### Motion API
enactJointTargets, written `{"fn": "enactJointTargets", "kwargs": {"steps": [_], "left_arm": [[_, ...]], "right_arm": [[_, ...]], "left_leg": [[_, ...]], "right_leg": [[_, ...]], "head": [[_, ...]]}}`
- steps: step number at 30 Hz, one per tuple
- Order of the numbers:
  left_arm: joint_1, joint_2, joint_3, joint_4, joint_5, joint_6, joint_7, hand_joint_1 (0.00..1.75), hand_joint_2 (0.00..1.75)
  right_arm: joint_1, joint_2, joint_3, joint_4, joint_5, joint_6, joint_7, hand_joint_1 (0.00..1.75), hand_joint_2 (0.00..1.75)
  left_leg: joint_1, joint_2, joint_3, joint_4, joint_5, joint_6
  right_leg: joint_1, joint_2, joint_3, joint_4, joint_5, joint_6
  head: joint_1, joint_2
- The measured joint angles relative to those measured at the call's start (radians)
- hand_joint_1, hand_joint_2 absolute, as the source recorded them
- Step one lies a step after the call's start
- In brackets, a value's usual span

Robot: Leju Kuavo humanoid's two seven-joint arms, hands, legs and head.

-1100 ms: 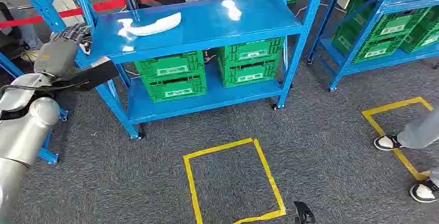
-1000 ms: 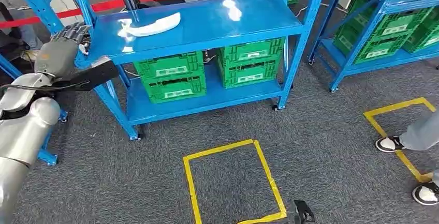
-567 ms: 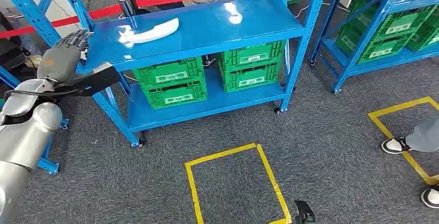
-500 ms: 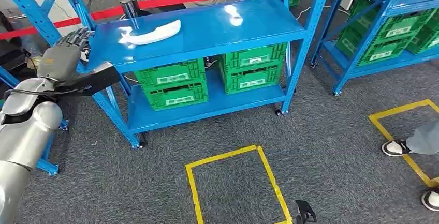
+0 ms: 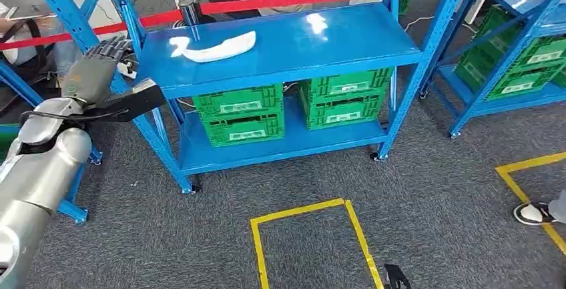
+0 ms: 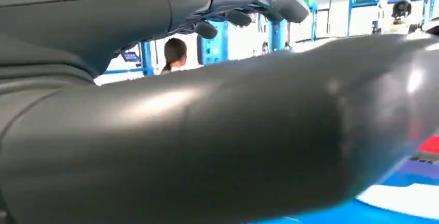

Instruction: Take the parts from the cabinet and place them on the table.

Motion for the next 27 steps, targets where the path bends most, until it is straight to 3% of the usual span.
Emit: {"fn": "enactJointTargets", "kwargs": {"steps": [1,3,4,5,6,8,9,10,11,12,13,14,15,16,17,18,19,20,21,22,23,24,25,26,27], "left_arm": [[0.001,0.000,0.000,-0.002,-0.002,0.002,-0.001,0.00,0.00],[0.001,0.000,-0.002,-0.002,-0.004,0.004,-0.001,0.00,0.00],[0.002,0.001,-0.002,-0.004,-0.005,0.005,-0.002,0.00,0.00],[0.001,0.001,-0.003,-0.005,-0.005,0.006,-0.001,0.00,0.00],[0.001,0.002,-0.004,-0.004,-0.005,0.006,-0.001,0.00,0.00],[0.007,0.002,-0.007,-0.002,-0.005,0.006,-0.001,0.00,0.00],[0.011,0.002,-0.007,-0.001,-0.005,0.006,-0.001,0.00,0.00],[0.012,0.002,-0.007,0.000,-0.005,0.006,-0.001,0.00,0.00],[0.012,0.002,-0.007,0.001,-0.005,0.006,-0.001,0.00,0.00],[0.011,0.003,-0.007,0.001,-0.005,0.006,-0.001,0.00,0.00],[0.011,0.006,-0.007,0.001,-0.005,0.006,-0.001,0.00,0.00],[0.011,0.007,-0.008,0.001,-0.005,0.006,-0.001,0.00,0.00],[0.011,0.007,-0.008,0.000,-0.005,0.006,-0.001,0.00,0.00],[0.008,0.016,-0.008,0.001,-0.005,0.007,0.000,0.00,0.00],[0.006,0.014,-0.008,0.000,-0.005,0.007,0.000,0.00,0.00],[0.005,0.013,-0.009,0.000,-0.005,0.006,-0.001,0.00,0.00],[0.007,0.009,-0.010,-0.003,-0.005,0.007,-0.001,0.00,0.00],[0.002,0.010,-0.010,-0.003,-0.005,0.010,-0.002,0.00,0.00],[-0.001,0.010,-0.011,-0.001,-0.006,0.010,-0.002,0.00,0.00],[0.002,0.009,-0.013,0.000,-0.007,0.010,-0.003,0.00,0.00],[0.008,0.007,-0.015,0.001,-0.008,0.009,-0.004,0.00,0.00],[0.013,0.006,-0.015,0.001,-0.008,0.009,-0.005,0.00,0.00],[0.015,0.005,-0.016,0.001,-0.010,0.010,-0.010,0.00,0.00],[0.015,0.005,-0.017,0.001,-0.011,0.010,-0.019,0.00,0.00],[0.016,0.004,-0.018,0.001,-0.011,0.013,-0.034,0.00,0.00]], "right_arm": [[0.002,0.000,0.000,0.000,0.000,0.000,0.001,0.00,0.00],[0.004,0.001,0.000,0.000,0.000,0.000,0.001,0.00,0.00],[0.004,0.002,0.000,0.000,0.000,0.000,0.001,0.00,0.00],[0.004,0.001,0.000,0.000,0.000,0.000,0.000,0.00,0.00],[0.005,0.001,0.000,0.000,0.000,0.000,0.000,0.00,0.00],[0.006,0.001,0.000,0.000,0.000,0.000,0.001,0.00,0.00],[0.006,0.001,0.000,0.000,0.000,0.000,0.001,0.00,0.00],[0.006,0.001,0.000,0.000,0.000,0.000,0.001,0.00,0.00],[0.006,0.001,0.000,0.000,0.000,0.000,0.001,0.00,0.00],[0.006,0.001,0.000,0.000,0.000,0.000,0.001,0.00,0.00],[0.006,0.001,0.000,0.000,0.000,0.000,0.001,0.00,0.00],[0.009,0.020,0.000,0.004,0.000,0.000,0.001,0.00,0.00],[0.005,0.029,0.000,0.008,0.000,0.000,0.000,0.00,0.00],[0.006,0.006,-0.001,0.002,0.001,-0.003,0.000,0.00,0.00],[0.005,0.025,0.000,0.008,0.000,0.003,0.001,0.00,0.00],[0.009,0.020,-0.001,0.005,0.001,-0.001,0.002,0.00,0.00],[0.008,0.023,-0.001,0.006,0.000,0.002,0.002,0.00,0.00],[0.004,0.011,-0.001,0.003,0.000,-0.003,0.000,0.00,0.00],[0.000,0.014,-0.001,0.004,0.000,0.000,0.000,0.00,0.00],[-0.001,0.007,-0.001,0.004,0.001,-0.001,0.000,0.00,0.00],[0.000,0.003,-0.001,0.004,0.001,-0.001,0.000,0.00,0.00],[0.002,0.000,-0.001,0.004,0.002,-0.001,0.000,0.00,0.00],[0.004,-0.002,-0.001,0.004,0.002,-0.002,0.001,0.00,0.00],[0.005,-0.004,-0.001,0.004,0.003,-0.001,0.001,0.00,0.00],[0.007,-0.004,-0.001,0.004,0.005,-0.001,0.001,0.00,0.00]], "left_leg": [[-0.002,0.002,-0.001,0.000,-0.008,-0.005],[0.006,0.001,0.010,0.005,-0.017,-0.020],[0.006,0.005,0.004,0.028,-0.006,-0.027],[0.010,0.009,-0.029,0.086,-0.002,-0.034],[0.014,0.012,-0.083,0.170,-0.013,-0.040],[0.018,0.015,-0.192,0.304,-0.070,-0.044],[0.018,0.016,-0.230,0.326,-0.094,-0.040],[0.015,0.015,-0.243,0.309,-0.095,-0.035],[0.011,0.015,-0.240,0.257,-0.073,-0.021],[0.002,0.014,-0.224,0.180,-0.026,-0.002],[-0.017,0.010,-0.201,0.083,0.058,0.032],[-0.045,0.002,-0.179,-0.001,0.166,0.073],[-0.072,-0.018,-0.158,-0.058,0.246,0.089],[-0.067,-0.018,-0.143,-0.065,0.226,0.097],[-0.068,-0.011,-0.129,-0.089,0.220,0.097],[-0.063,-0.007,-0.103,-0.099,0.210,0.100],[-0.055,-0.006,-0.076,-0.121,0.206,0.096],[-0.053,-0.004,-0.057,-0.124,0.195,0.092],[-0.051,-0.001,-0.046,-0.124,0.182,0.089],[-0.051,-0.001,-0.034,-0.123,0.168,0.086],[-0.049,-0.002,-0.022,-0.121,0.155,0.083],[-0.047,-0.005,-0.012,-0.118,0.142,0.080],[-0.043,-0.006,-0.001,-0.110,0.126,0.075],[-0.038,-0.006,0.010,-0.099,0.108,0.067],[-0.033,-0.006,0.021,-0.087,0.089,0.061]], "right_leg": [[0.000,0.004,-0.002,0.000,0.002,-0.001],[-0.006,0.005,0.010,0.008,-0.006,-0.015],[-0.005,0.007,0.020,0.007,-0.013,-0.023],[-0.006,0.007,0.033,0.005,-0.021,-0.027],[-0.006,0.008,0.047,0.002,-0.030,-0.027],[-0.005,0.011,0.073,-0.002,-0.051,-0.026],[-0.003,0.013,0.089,-0.003,-0.064,-0.027],[0.000,0.014,0.104,-0.004,-0.075,-0.029],[0.006,0.015,0.121,-0.006,-0.087,-0.032],[0.012,0.016,0.139,-0.011,-0.097,-0.033],[0.017,0.015,0.159,-0.022,-0.104,-0.035],[0.004,0.014,0.170,-0.036,-0.109,-0.037],[0.008,0.018,0.184,-0.046,-0.114,-0.029],[0.007,0.022,0.197,-0.070,-0.115,-0.025],[0.010,0.021,0.217,-0.071,-0.100,-0.024],[0.012,0.020,0.216,-0.058,-0.077,-0.024],[0.017,0.018,0.194,-0.014,-0.064,-0.019],[0.020,0.013,0.160,0.060,-0.035,-0.020],[0.023,0.011,0.110,0.131,-0.038,-0.021],[0.023,0.011,0.061,0.185,-0.075,-0.019],[0.025,0.010,0.024,0.213,-0.129,-0.015],[0.026,0.010,-0.004,0.220,-0.181,-0.011],[0.026,0.010,-0.023,0.206,-0.209,-0.007],[0.024,0.009,-0.027,0.165,-0.202,-0.002],[0.021,0.007,-0.019,0.101,-0.159,0.005]], "head": [[-0.005,0.000],[-0.005,0.000],[-0.007,0.000],[-0.009,0.000],[-0.009,0.000],[-0.009,0.000],[-0.011,0.000],[-0.011,0.000],[-0.011,0.000],[-0.011,0.000],[-0.011,0.000],[-0.008,0.000],[-0.006,0.000],[-0.013,0.000],[-0.023,0.000],[-0.021,0.000],[-0.015,0.000],[-0.018,0.000],[-0.013,0.000],[-0.014,0.000],[-0.013,0.000],[-0.013,0.000],[-0.013,0.000],[-0.013,0.000],[-0.011,0.000]]}}
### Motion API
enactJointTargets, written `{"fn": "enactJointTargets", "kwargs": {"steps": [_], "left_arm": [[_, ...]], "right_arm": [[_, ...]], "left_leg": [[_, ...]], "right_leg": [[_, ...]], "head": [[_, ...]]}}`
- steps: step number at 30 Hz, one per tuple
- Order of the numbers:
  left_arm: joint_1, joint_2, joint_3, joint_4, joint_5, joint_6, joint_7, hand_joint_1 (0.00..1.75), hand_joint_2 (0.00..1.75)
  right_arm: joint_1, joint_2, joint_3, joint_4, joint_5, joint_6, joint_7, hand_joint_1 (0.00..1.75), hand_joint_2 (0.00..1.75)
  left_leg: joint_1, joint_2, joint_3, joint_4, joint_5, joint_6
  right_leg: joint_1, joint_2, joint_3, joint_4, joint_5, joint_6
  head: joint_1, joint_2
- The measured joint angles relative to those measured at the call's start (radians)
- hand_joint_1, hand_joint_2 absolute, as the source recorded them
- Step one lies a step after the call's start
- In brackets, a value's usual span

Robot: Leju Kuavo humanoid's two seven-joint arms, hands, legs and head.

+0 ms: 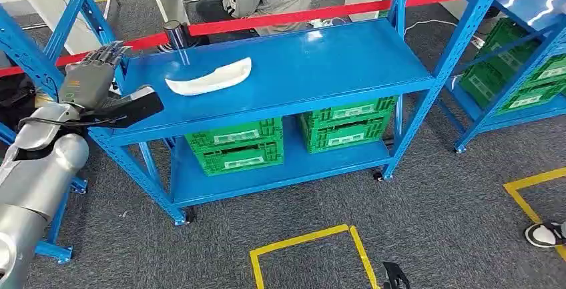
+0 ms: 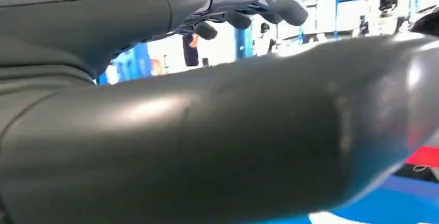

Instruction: Take the parts from the cabinet and place them on the table.

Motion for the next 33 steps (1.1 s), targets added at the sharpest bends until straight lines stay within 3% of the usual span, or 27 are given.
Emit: {"fn": "enactJointTargets", "kwargs": {"steps": [1,2,3,4,6,7,8,9,10,12,13,14,15,16,17,18,19,22,23,24,26,27,28,29,31,32,33], "left_arm": [[0.002,-0.006,-0.005,0.000,-0.001,0.004,-0.020,0.00,0.00],[0.007,-0.008,-0.007,-0.001,-0.002,0.005,-0.032,0.00,0.00],[0.014,-0.020,-0.013,-0.003,-0.006,0.007,-0.066,0.00,0.00],[0.016,-0.027,-0.018,-0.011,-0.006,0.006,-0.097,0.00,0.00],[0.025,-0.055,-0.032,-0.035,-0.004,0.004,-0.169,0.00,0.00],[0.032,-0.071,-0.043,-0.050,-0.004,0.001,-0.180,0.00,0.00],[0.048,-0.089,-0.053,-0.064,-0.003,0.002,-0.174,0.00,0.00],[0.065,-0.107,-0.068,-0.080,0.005,-0.002,-0.170,0.00,0.00],[0.087,-0.122,-0.088,-0.097,0.019,-0.015,-0.173,0.00,0.00],[0.150,-0.143,-0.140,-0.147,0.075,-0.058,-0.198,0.00,0.00],[0.178,-0.146,-0.168,-0.177,0.108,-0.080,-0.212,0.00,0.00],[0.201,-0.146,-0.190,-0.202,0.138,-0.099,-0.221,0.00,0.00],[0.223,-0.145,-0.223,-0.242,0.179,-0.123,-0.223,0.00,0.00],[0.238,-0.138,-0.250,-0.277,0.213,-0.146,-0.226,0.00,0.00],[0.250,-0.133,-0.279,-0.308,0.242,-0.167,-0.229,0.00,0.00],[0.262,-0.129,-0.308,-0.341,0.267,-0.183,-0.230,0.00,0.00],[0.270,-0.122,-0.333,-0.371,0.293,-0.200,-0.230,0.00,0.00],[0.280,-0.113,-0.392,-0.446,0.328,-0.219,-0.228,0.00,0.00],[0.287,-0.113,-0.405,-0.470,0.333,-0.221,-0.227,0.00,0.00],[0.286,-0.111,-0.415,-0.482,0.336,-0.222,-0.227,0.00,0.00],[0.294,-0.110,-0.436,-0.501,0.337,-0.228,-0.225,0.00,0.00],[0.301,-0.108,-0.446,-0.508,0.337,-0.228,-0.225,0.00,0.00],[0.307,-0.107,-0.452,-0.512,0.338,-0.228,-0.223,0.00,0.00],[0.312,-0.105,-0.458,-0.518,0.338,-0.228,-0.222,0.00,0.00],[0.313,-0.102,-0.465,-0.526,0.338,-0.228,-0.222,0.00,0.00],[0.313,-0.101,-0.468,-0.530,0.338,-0.228,-0.222,0.00,0.00],[0.312,-0.099,-0.472,-0.532,0.338,-0.228,-0.221,0.00,0.00]], "right_arm": [[0.002,0.000,0.000,0.000,0.002,0.001,0.000,0.00,0.00],[0.005,0.000,0.000,0.000,0.003,0.001,0.000,0.00,0.00],[0.006,0.002,0.000,0.002,0.007,0.001,0.000,0.00,0.00],[0.003,0.003,0.000,0.002,0.008,0.002,0.000,0.00,0.00],[0.002,0.003,0.000,0.001,0.008,0.001,-0.001,0.00,0.00],[-0.002,0.007,0.000,0.001,0.008,0.001,-0.003,0.00,0.00],[-0.003,0.003,0.000,0.000,0.008,0.001,-0.007,0.00,0.00],[-0.004,0.002,0.000,0.001,0.007,0.001,-0.010,0.00,0.00],[-0.004,0.002,-0.002,0.001,0.007,0.001,-0.011,0.00,0.00],[-0.003,0.000,-0.009,0.000,0.007,0.000,-0.011,0.00,0.00],[-0.002,0.000,-0.013,0.001,0.007,0.000,-0.010,0.00,0.00],[-0.002,0.000,-0.016,0.001,0.008,0.000,-0.006,0.00,0.00],[-0.002,0.000,-0.017,0.001,0.008,0.000,0.001,0.00,0.00],[-0.001,0.000,-0.019,0.001,0.009,-0.001,0.003,0.00,0.00],[0.000,0.001,-0.021,0.001,0.009,-0.002,0.003,0.00,0.00],[0.001,0.016,-0.023,0.004,0.009,-0.002,0.003,0.00,0.00],[-0.001,0.008,-0.024,0.002,0.009,-0.003,0.002,0.00,0.00],[-0.003,0.008,-0.025,0.002,0.009,-0.002,0.001,0.00,0.00],[-0.001,0.005,-0.025,0.001,0.010,-0.002,0.000,0.00,0.00],[-0.002,0.005,-0.025,0.001,0.010,-0.001,0.001,0.00,0.00],[-0.004,0.001,-0.025,0.001,0.012,-0.002,0.000,0.00,0.00],[-0.003,-0.002,-0.026,0.001,0.012,-0.002,0.001,0.00,0.00],[-0.001,-0.005,-0.026,0.001,0.012,-0.003,0.001,0.00,0.00],[0.000,-0.006,-0.028,0.001,0.012,-0.004,0.001,0.00,0.00],[0.000,-0.010,-0.030,0.001,0.012,-0.004,0.001,0.00,0.00],[-0.001,-0.011,-0.030,0.001,0.012,-0.004,0.001,0.00,0.00],[-0.002,-0.005,-0.030,0.002,0.012,-0.004,0.001,0.00,0.00]], "left_leg": [[0.004,0.000,0.009,0.014,-0.019,-0.005],[0.006,-0.001,0.014,0.034,-0.041,-0.011],[0.000,-0.004,0.017,0.058,-0.067,-0.016],[0.000,-0.004,0.013,0.058,-0.081,-0.021],[0.005,-0.004,0.018,0.082,-0.086,-0.025],[0.005,-0.005,0.004,0.103,-0.084,-0.029],[0.006,0.003,-0.013,0.146,-0.074,-0.043],[0.016,0.009,-0.051,0.209,-0.077,-0.055],[0.026,0.013,-0.098,0.277,-0.096,-0.065],[0.041,0.019,-0.190,0.376,-0.170,-0.078],[0.045,0.020,-0.213,0.376,-0.181,-0.076],[0.045,0.020,-0.218,0.344,-0.163,-0.070],[0.040,0.019,-0.209,0.279,-0.114,-0.059],[0.031,0.018,-0.189,0.194,-0.045,-0.039],[0.012,0.016,-0.166,0.101,0.037,-0.007],[-0.005,-0.005,-0.154,0.042,0.094,0.016],[-0.003,-0.016,-0.151,0.047,0.087,0.007],[-0.007,-0.011,-0.122,0.026,0.088,0.014],[0.004,-0.003,-0.097,-0.002,0.093,0.003],[0.007,-0.001,-0.089,-0.008,0.087,0.010],[0.008,-0.001,-0.082,-0.005,0.076,0.010],[0.008,-0.001,-0.082,0.001,0.068,0.007],[0.008,-0.002,-0.082,0.010,0.060,0.005],[0.011,-0.004,-0.082,0.023,0.048,0.000],[0.021,-0.006,-0.085,0.062,0.019,-0.016],[0.024,-0.006,-0.091,0.089,0.003,-0.024],[0.016,-0.008,-0.102,0.107,-0.009,-0.033]], "right_leg": [[-0.007,-0.004,0.011,-0.071,0.073,0.010],[-0.017,-0.014,0.017,-0.132,0.181,0.023],[-0.011,-0.029,0.021,-0.139,0.203,0.001],[-0.005,-0.022,0.030,-0.130,0.186,-0.018],[-0.005,-0.020,0.035,-0.125,0.180,-0.030],[-0.014,-0.020,0.049,-0.120,0.173,-0.034],[-0.014,-0.020,0.063,-0.122,0.162,-0.037],[-0.015,-0.020,0.077,-0.124,0.156,-0.040],[-0.016,-0.020,0.091,-0.128,0.148,-0.039],[-0.018,-0.016,0.119,-0.133,0.128,-0.035],[-0.018,-0.013,0.131,-0.132,0.118,-0.034],[-0.017,-0.009,0.142,-0.133,0.108,-0.033],[-0.013,-0.007,0.155,-0.135,0.099,-0.033],[-0.008,-0.005,0.166,-0.139,0.092,-0.035],[-0.007,-0.006,0.176,-0.145,0.086,-0.037],[-0.005,-0.006,0.184,-0.148,0.080,-0.032],[-0.009,0.001,0.188,-0.157,0.075,-0.026],[-0.012,0.003,0.209,-0.181,0.066,-0.013],[-0.010,-0.003,0.210,-0.164,0.054,-0.017],[-0.003,-0.004,0.187,-0.124,0.037,-0.017],[-0.003,-0.004,0.087,0.035,-0.028,-0.013],[-0.001,-0.004,0.035,0.111,-0.047,-0.009],[-0.001,-0.004,0.004,0.144,-0.041,-0.005],[-0.002,-0.004,-0.004,0.127,-0.004,-0.001],[-0.008,-0.005,0.043,-0.021,0.106,0.012],[-0.014,-0.006,0.071,-0.096,0.133,0.021],[-0.009,0.001,0.066,-0.076,0.112,0.020]], "head": [[0.001,0.000],[0.000,0.000],[0.005,0.000],[0.000,0.000],[-0.001,0.000],[0.001,0.000],[-0.004,0.000],[-0.006,0.000],[-0.008,0.000],[-0.008,0.000],[-0.008,0.000],[-0.008,0.000],[-0.008,0.000],[-0.008,0.000],[-0.008,0.000],[-0.003,0.000],[-0.005,0.000],[-0.009,0.000],[-0.008,0.000],[-0.008,0.000],[-0.005,0.000],[-0.005,0.000],[-0.003,0.000],[-0.004,0.000],[-0.003,0.000],[-0.002,0.000],[0.003,0.000]]}}
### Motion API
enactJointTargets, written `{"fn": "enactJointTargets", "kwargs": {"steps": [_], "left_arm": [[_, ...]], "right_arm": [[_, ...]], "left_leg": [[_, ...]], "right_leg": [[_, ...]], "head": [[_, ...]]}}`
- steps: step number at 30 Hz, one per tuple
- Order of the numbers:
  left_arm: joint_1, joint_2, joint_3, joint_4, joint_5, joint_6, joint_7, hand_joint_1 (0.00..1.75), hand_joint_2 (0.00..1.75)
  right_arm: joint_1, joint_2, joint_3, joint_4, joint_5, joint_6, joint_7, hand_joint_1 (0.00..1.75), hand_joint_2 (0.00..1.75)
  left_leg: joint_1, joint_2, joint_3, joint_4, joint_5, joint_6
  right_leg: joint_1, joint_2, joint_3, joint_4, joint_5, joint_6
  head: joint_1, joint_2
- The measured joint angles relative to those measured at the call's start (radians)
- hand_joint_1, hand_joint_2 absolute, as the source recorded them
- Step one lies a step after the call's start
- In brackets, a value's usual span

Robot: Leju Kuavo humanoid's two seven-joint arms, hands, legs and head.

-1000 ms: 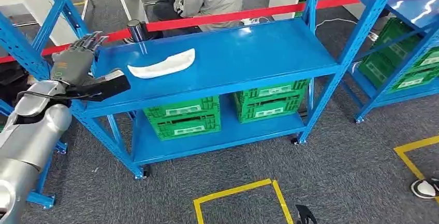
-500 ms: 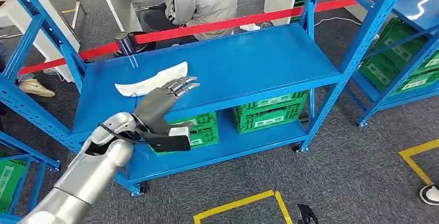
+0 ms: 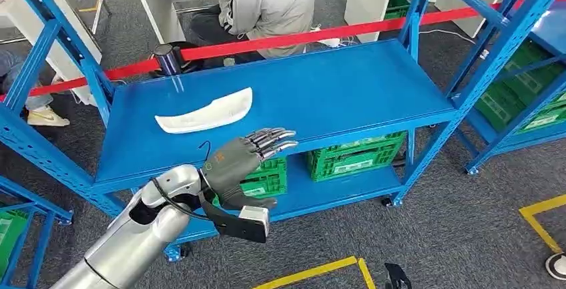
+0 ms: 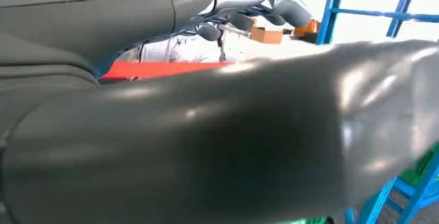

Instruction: Take the parts from the cabinet and place them on the table.

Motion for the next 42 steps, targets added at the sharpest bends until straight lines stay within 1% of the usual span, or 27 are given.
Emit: {"fn": "enactJointTargets", "kwargs": {"steps": [1,4,6,9,11,13,14,15,17,19,20,21,22,24,25,26,27,29,30,31,32,34,35,37,39,40,42], "left_arm": [[0.001,0.001,-0.003,-0.004,0.000,0.000,0.002,0.00,0.00],[0.002,0.008,-0.012,-0.011,0.000,0.000,0.002,0.00,0.00],[0.001,0.011,-0.018,-0.018,0.002,0.001,0.002,0.00,0.00],[0.004,0.012,-0.030,-0.033,0.013,0.003,0.016,0.00,0.00],[0.008,0.011,-0.035,-0.034,0.018,0.004,0.037,0.00,0.00],[0.005,0.004,-0.042,-0.034,0.035,0.013,0.048,0.00,0.00],[0.000,-0.001,-0.046,-0.034,0.045,0.017,0.053,0.00,0.00],[-0.005,-0.006,-0.048,-0.032,0.053,0.021,0.056,0.00,0.00],[-0.014,-0.016,-0.054,-0.027,0.073,0.024,0.066,0.00,0.00],[-0.016,-0.023,-0.060,-0.017,0.090,0.027,0.077,0.00,0.00],[-0.019,-0.028,-0.062,-0.013,0.096,0.028,0.076,0.00,0.00],[-0.027,-0.031,-0.063,-0.007,0.102,0.032,0.076,0.00,0.00],[-0.037,-0.039,-0.063,0.001,0.106,0.033,0.076,0.00,0.00],[-0.036,-0.050,-0.065,0.016,0.108,0.033,0.075,0.00,0.00],[-0.033,-0.054,-0.068,0.022,0.108,0.033,0.074,0.00,0.00],[-0.032,-0.056,-0.071,0.029,0.109,0.033,0.075,0.00,0.00],[-0.032,-0.057,-0.073,0.037,0.111,0.034,0.074,0.00,0.00],[-0.033,-0.063,-0.076,0.049,0.116,0.037,0.074,0.00,0.00],[-0.031,-0.065,-0.076,0.056,0.117,0.039,0.073,0.00,0.00],[-0.034,-0.069,-0.077,0.063,0.117,0.042,0.073,0.00,0.00],[-0.034,-0.072,-0.079,0.068,0.117,0.045,0.073,0.00,0.00],[-0.036,-0.080,-0.082,0.076,0.117,0.048,0.070,0.00,0.00],[-0.041,-0.082,-0.082,0.079,0.117,0.050,0.070,0.00,0.00],[-0.044,-0.087,-0.082,0.084,0.117,0.054,0.066,0.00,0.00],[-0.042,-0.088,-0.085,0.091,0.117,0.054,0.064,0.00,0.00],[-0.041,-0.088,-0.086,0.096,0.117,0.054,0.064,0.00,0.00],[-0.041,-0.088,-0.087,0.101,0.117,0.054,0.064,0.00,0.00]], "right_arm": [[-0.002,0.001,0.000,0.000,0.000,0.000,-0.001,0.00,0.00],[0.001,0.000,-0.002,0.000,0.000,0.000,0.000,0.00,0.00],[-0.001,0.001,-0.002,-0.001,0.000,0.000,0.000,0.00,0.00],[0.001,0.000,-0.005,-0.001,0.000,-0.003,0.000,0.00,0.00],[0.001,0.000,-0.010,-0.001,0.000,-0.007,0.002,0.00,0.00],[0.000,0.000,-0.012,-0.001,0.000,-0.010,0.002,0.00,0.00],[-0.001,0.000,-0.013,-0.001,0.000,-0.010,0.002,0.00,0.00],[-0.001,0.008,-0.014,0.000,0.000,-0.010,0.002,0.00,0.00],[-0.003,0.010,-0.017,-0.001,0.000,-0.010,0.001,0.00,0.00],[0.001,0.012,-0.018,-0.001,0.001,-0.008,0.001,0.00,0.00],[0.003,0.012,-0.019,-0.001,0.002,-0.008,0.002,0.00,0.00],[0.001,0.011,-0.019,-0.001,0.003,-0.008,0.002,0.00,0.00],[-0.003,0.012,-0.019,-0.001,0.003,-0.008,0.002,0.00,0.00],[-0.005,0.007,-0.019,-0.001,0.003,-0.010,0.002,0.00,0.00],[-0.002,0.003,-0.019,-0.001,0.003,-0.010,0.002,0.00,0.00],[0.001,0.001,-0.019,-0.001,0.003,-0.011,0.002,0.00,0.00],[0.004,0.000,-0.019,-0.001,0.003,-0.011,0.002,0.00,0.00],[0.006,-0.002,-0.019,-0.001,0.003,-0.011,0.002,0.00,0.00],[0.008,-0.002,-0.019,-0.001,0.003,-0.011,0.002,0.00,0.00],[0.007,0.003,-0.020,0.001,0.002,-0.010,0.001,0.00,0.00],[0.006,0.002,-0.021,0.000,0.001,-0.008,0.003,0.00,0.00],[0.011,0.002,-0.024,0.000,0.000,-0.008,0.002,0.00,0.00],[0.010,0.003,-0.026,0.000,0.000,-0.008,0.001,0.00,0.00],[0.014,0.003,-0.027,0.000,0.000,-0.008,0.001,0.00,0.00],[0.016,0.003,-0.029,0.000,0.000,-0.008,0.002,0.00,0.00],[0.018,0.003,-0.029,0.000,0.000,-0.008,0.002,0.00,0.00],[0.021,0.003,-0.031,0.000,0.000,-0.008,0.002,0.00,0.00]], "left_leg": [[-0.001,-0.003,-0.010,0.019,-0.012,0.003],[0.000,-0.004,-0.015,0.022,-0.013,-0.005],[0.006,0.010,-0.032,0.067,-0.047,-0.027],[0.028,0.025,-0.139,0.284,-0.146,-0.051],[0.037,0.026,-0.158,0.314,-0.132,-0.051],[0.035,0.026,-0.093,0.177,-0.051,-0.037],[0.030,0.025,-0.045,0.083,-0.010,-0.021],[0.017,0.025,-0.011,0.010,0.001,0.002],[0.008,0.032,0.003,-0.006,-0.011,-0.001],[0.002,0.028,0.030,-0.050,-0.021,0.010],[0.004,0.023,0.067,-0.071,-0.013,0.020],[0.006,0.025,0.082,-0.083,-0.013,0.022],[0.008,0.024,0.085,-0.083,-0.016,0.027],[0.007,0.025,0.088,-0.077,-0.025,0.027],[0.007,0.023,0.090,-0.072,-0.032,0.026],[0.011,0.022,0.094,-0.065,-0.041,0.022],[0.015,0.020,0.100,-0.056,-0.053,0.015],[0.029,0.019,0.112,-0.028,-0.087,-0.003],[0.028,0.022,0.103,-0.012,-0.107,-0.015],[0.025,0.020,0.107,0.004,-0.121,-0.021],[0.020,0.019,0.099,0.008,-0.133,-0.023],[0.025,0.018,0.111,0.015,-0.143,-0.034],[0.025,0.017,0.095,0.047,-0.122,-0.040],[0.029,0.027,0.013,0.182,-0.068,-0.057],[0.035,0.031,-0.091,0.298,-0.106,-0.064],[0.037,0.032,-0.143,0.331,-0.158,-0.065],[0.034,0.032,-0.191,0.298,-0.214,-0.054]], "right_leg": [[-0.001,0.003,0.001,0.000,0.000,-0.026],[-0.003,0.001,-0.002,0.005,0.000,-0.043],[-0.006,-0.001,0.001,0.002,0.000,-0.053],[-0.010,-0.006,0.000,0.001,-0.002,-0.054],[-0.010,-0.007,0.002,0.001,-0.004,-0.051],[-0.008,-0.007,0.006,-0.001,-0.005,-0.049],[-0.006,-0.007,0.011,-0.006,-0.005,-0.049],[-0.014,-0.010,0.016,-0.013,-0.004,-0.048],[-0.024,-0.010,0.022,-0.031,-0.002,-0.029],[-0.027,-0.019,0.028,-0.005,0.040,-0.006],[-0.031,-0.023,0.023,-0.002,0.036,-0.005],[-0.030,-0.019,0.026,0.015,0.022,-0.009],[-0.025,-0.015,0.002,0.058,-0.007,-0.009],[-0.015,-0.008,-0.077,0.182,-0.071,-0.010],[-0.012,-0.008,-0.111,0.228,-0.083,-0.011],[-0.011,-0.008,-0.128,0.234,-0.069,-0.008],[-0.014,-0.008,-0.122,0.193,-0.031,0.002],[-0.026,-0.011,-0.067,0.038,0.059,0.026],[-0.028,-0.008,-0.058,0.014,0.064,0.032],[-0.020,-0.005,-0.065,0.000,0.028,0.009],[-0.021,-0.007,-0.060,0.013,0.025,-0.019],[-0.023,-0.004,-0.048,0.018,0.008,-0.030],[-0.027,0.001,-0.034,0.023,-0.002,-0.034],[-0.026,-0.001,-0.002,0.012,-0.027,-0.040],[-0.028,-0.001,0.046,-0.006,-0.052,-0.044],[-0.030,0.002,0.079,-0.020,-0.067,-0.041],[-0.030,0.010,0.143,-0.046,-0.094,-0.039]], "head": [[-0.001,0.000],[-0.011,0.000],[-0.019,0.000],[-0.018,0.000],[-0.018,0.000],[-0.019,0.000],[-0.019,0.000],[-0.017,0.000],[-0.022,0.000],[-0.018,0.000],[-0.019,0.000],[-0.017,0.000],[-0.017,0.000],[-0.014,0.000],[-0.014,0.000],[-0.014,0.000],[-0.014,0.000],[-0.013,0.000],[-0.009,0.000],[-0.002,0.000],[-0.007,0.000],[-0.013,0.000],[-0.014,0.000],[-0.017,0.000],[-0.015,0.000],[-0.020,0.000],[-0.020,0.000]]}}
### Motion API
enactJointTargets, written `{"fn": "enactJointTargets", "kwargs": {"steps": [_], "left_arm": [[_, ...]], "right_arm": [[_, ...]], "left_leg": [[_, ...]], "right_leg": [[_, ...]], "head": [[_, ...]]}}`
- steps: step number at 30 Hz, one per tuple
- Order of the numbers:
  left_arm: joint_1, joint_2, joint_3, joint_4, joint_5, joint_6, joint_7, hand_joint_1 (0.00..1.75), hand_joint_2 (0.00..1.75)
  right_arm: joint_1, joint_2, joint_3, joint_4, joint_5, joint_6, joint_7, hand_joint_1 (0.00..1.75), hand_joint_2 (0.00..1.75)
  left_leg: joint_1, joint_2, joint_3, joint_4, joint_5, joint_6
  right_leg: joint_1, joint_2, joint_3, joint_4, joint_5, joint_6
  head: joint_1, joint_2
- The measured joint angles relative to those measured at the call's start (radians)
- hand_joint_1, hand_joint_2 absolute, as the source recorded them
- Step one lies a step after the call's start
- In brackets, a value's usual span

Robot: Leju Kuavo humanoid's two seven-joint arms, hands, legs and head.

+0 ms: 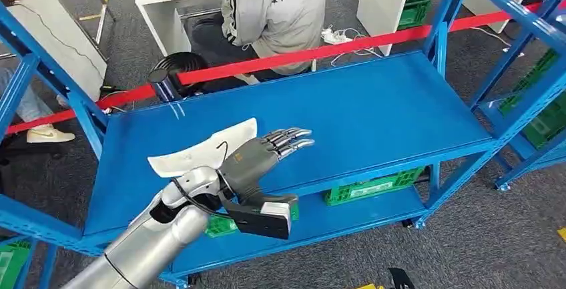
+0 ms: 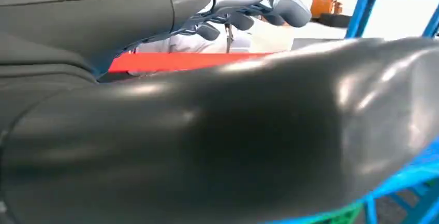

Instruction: Take the parts from the cabinet and place them on the table.

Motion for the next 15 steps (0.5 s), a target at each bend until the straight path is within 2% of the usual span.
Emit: {"fn": "enactJointTargets", "kwargs": {"steps": [1,2,3,4,5,6,7,8,9,10,11,12,13,14,15], "left_arm": [[0.000,0.000,-0.002,0.003,0.000,0.000,0.000,0.00,0.00],[0.000,0.001,-0.003,0.008,0.000,0.000,0.000,0.00,0.00],[0.002,0.005,-0.004,0.013,0.000,0.000,0.000,0.00,0.00],[0.005,0.008,-0.005,0.020,0.000,0.000,-0.002,0.00,0.00],[0.005,0.010,-0.006,0.026,0.000,0.002,-0.008,0.00,0.00],[0.005,0.017,-0.008,0.030,0.000,0.000,-0.012,0.00,0.00],[0.002,0.018,-0.008,0.032,0.006,-0.002,-0.015,0.00,0.00],[-0.007,0.013,-0.009,0.033,0.011,-0.004,-0.021,0.00,0.00],[-0.012,0.001,-0.009,0.030,0.018,-0.008,-0.025,0.00,0.00],[-0.014,0.000,-0.010,0.031,0.025,-0.008,-0.032,0.00,0.00],[-0.013,0.001,-0.009,0.032,0.031,-0.008,-0.034,0.00,0.00],[-0.005,0.003,-0.010,0.039,0.036,-0.010,-0.039,0.00,0.00],[0.009,0.007,-0.011,0.048,0.042,-0.013,-0.041,0.00,0.00],[0.020,0.010,-0.011,0.053,0.043,-0.016,-0.042,0.00,0.00],[0.026,0.012,-0.012,0.058,0.045,-0.018,-0.043,0.00,0.00]], "right_arm": [[0.000,0.001,-0.003,0.000,0.000,0.000,0.000,0.00,0.00],[0.001,0.002,-0.004,0.000,0.000,0.000,0.000,0.00,0.00],[0.002,0.003,-0.005,0.000,0.000,0.000,0.000,0.00,0.00],[0.011,0.018,-0.005,0.005,0.000,0.002,0.001,0.00,0.00],[0.006,0.014,-0.006,0.006,0.002,-0.001,0.000,0.00,0.00],[-0.003,0.020,-0.006,0.006,0.002,0.003,0.003,0.00,0.00],[-0.003,0.014,-0.006,0.004,0.002,0.002,0.001,0.00,0.00],[-0.008,0.019,-0.006,0.004,0.003,0.002,0.002,0.00,0.00],[-0.009,0.016,-0.006,0.001,0.003,0.001,0.004,0.00,0.00],[-0.012,0.016,-0.006,0.001,0.003,0.001,0.002,0.00,0.00],[-0.017,0.016,-0.006,0.001,0.003,0.000,0.002,0.00,0.00],[-0.018,0.014,-0.007,0.001,0.003,-0.002,0.003,0.00,0.00],[-0.016,0.010,-0.007,0.001,0.003,-0.002,0.003,0.00,0.00],[-0.012,0.006,-0.008,0.001,0.003,-0.002,0.004,0.00,0.00],[-0.006,0.005,-0.009,0.001,0.003,-0.002,0.004,0.00,0.00]], "left_leg": [[-0.007,-0.001,-0.005,-0.061,0.003,0.012],[-0.016,-0.003,-0.003,-0.136,0.050,0.031],[-0.031,-0.010,0.001,-0.226,0.165,0.058],[-0.048,-0.031,0.012,-0.334,0.361,0.085],[-0.067,-0.057,0.031,-0.403,0.446,0.089],[-0.071,-0.080,0.044,-0.404,0.466,0.094],[-0.069,-0.072,0.044,-0.370,0.440,0.092],[-0.067,-0.067,0.049,-0.363,0.421,0.093],[-0.056,-0.063,0.064,-0.378,0.404,0.092],[-0.057,-0.063,0.078,-0.379,0.386,0.089],[-0.057,-0.057,0.090,-0.380,0.373,0.094],[-0.055,-0.052,0.106,-0.382,0.356,0.094],[-0.056,-0.050,0.122,-0.382,0.340,0.097],[-0.056,-0.050,0.134,-0.381,0.328,0.097],[-0.056,-0.051,0.143,-0.380,0.317,0.096]], "right_leg": [[0.002,0.005,0.037,-0.018,-0.014,0.001],[0.004,0.008,0.070,-0.037,-0.025,0.001],[0.009,0.009,0.101,-0.059,-0.033,0.001],[0.001,0.011,0.131,-0.076,-0.039,0.002],[0.008,0.034,0.152,-0.094,-0.052,0.018],[0.018,0.034,0.171,-0.103,-0.072,0.026],[0.019,0.044,0.194,-0.124,-0.088,0.023],[0.018,0.051,0.213,-0.144,-0.096,0.025],[0.013,0.042,0.236,-0.154,-0.112,0.022],[0.018,0.006,0.219,-0.108,-0.122,0.023],[0.026,-0.007,0.176,-0.036,-0.152,0.020],[0.034,-0.010,0.103,0.079,-0.194,0.018],[0.043,-0.010,0.031,0.177,-0.216,0.016],[0.048,-0.010,-0.019,0.223,-0.205,0.016],[0.049,-0.010,-0.053,0.222,-0.163,0.019]], "head": [[-0.001,0.000],[-0.001,0.000],[-0.004,0.000],[-0.005,0.000],[-0.005,0.000],[0.004,0.000],[0.012,0.000],[0.005,0.000],[0.008,0.000],[0.014,0.000],[0.021,0.000],[0.034,0.000],[0.035,0.000],[0.035,0.000],[0.035,0.000]]}}
